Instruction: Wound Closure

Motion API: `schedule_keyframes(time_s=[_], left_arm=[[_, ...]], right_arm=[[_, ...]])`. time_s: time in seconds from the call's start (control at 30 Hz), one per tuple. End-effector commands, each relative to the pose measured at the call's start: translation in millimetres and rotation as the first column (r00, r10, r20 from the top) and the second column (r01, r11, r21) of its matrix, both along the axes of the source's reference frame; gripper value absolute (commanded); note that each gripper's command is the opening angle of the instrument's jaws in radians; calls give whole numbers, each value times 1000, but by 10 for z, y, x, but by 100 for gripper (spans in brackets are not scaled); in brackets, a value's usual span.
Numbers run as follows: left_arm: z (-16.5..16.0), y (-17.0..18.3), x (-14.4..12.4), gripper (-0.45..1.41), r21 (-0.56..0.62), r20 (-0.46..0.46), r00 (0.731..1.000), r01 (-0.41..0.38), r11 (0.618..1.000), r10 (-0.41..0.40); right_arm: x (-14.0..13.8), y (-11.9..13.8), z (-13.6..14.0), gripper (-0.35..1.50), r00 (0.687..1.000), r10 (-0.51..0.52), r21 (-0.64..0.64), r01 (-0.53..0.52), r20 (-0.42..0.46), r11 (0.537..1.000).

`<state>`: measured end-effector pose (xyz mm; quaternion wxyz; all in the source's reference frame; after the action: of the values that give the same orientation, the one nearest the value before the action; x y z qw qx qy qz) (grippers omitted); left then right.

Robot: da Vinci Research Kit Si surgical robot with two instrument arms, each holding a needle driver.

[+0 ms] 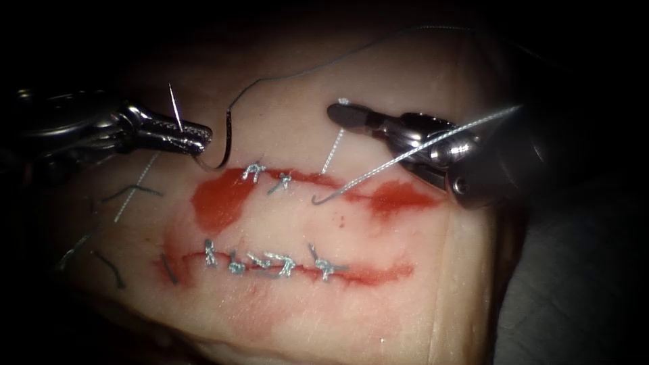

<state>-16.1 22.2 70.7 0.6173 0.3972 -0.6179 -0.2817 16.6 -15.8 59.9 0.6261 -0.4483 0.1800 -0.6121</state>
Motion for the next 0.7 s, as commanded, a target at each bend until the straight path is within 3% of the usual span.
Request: schedule_keyframes(time_s=[0.03, 0.5, 0.57, 0.6, 0.63, 0.7], left_arm=[[6, 1, -6, -45, -2, 0, 1000, 0, 1000, 0], [12, 0, -5, -45, -5, -24, 999, -21, 1000, 21], [19, -2, -1, -45, -17, -107, 994, -34, 999, 32], [23, -2, 2, -45, -29, -170, 985, -40, 999, 35], [28, -3, 5, -45, -41, -251, 967, -56, 998, 44], [42, -5, 13, -45, -114, -437, 896, -146, 983, 83]], right_arm=[[5, 3, 4, -35, 1000, 3, -12, -3, -1, 1000], [-4, 12, -6, -35, 999, 32, -88, -32, 7, 996], [-3, 9, -7, 68, 998, 3, -173, 7, 58, 985], [-3, 7, -9, 108, 998, 3, -204, 10, 63, 979], [-5, 4, -11, 123, 998, 10, -238, 6, 62, 971], [-9, -3, -15, 133, 999, 33, -264, -20, 43, 964]])
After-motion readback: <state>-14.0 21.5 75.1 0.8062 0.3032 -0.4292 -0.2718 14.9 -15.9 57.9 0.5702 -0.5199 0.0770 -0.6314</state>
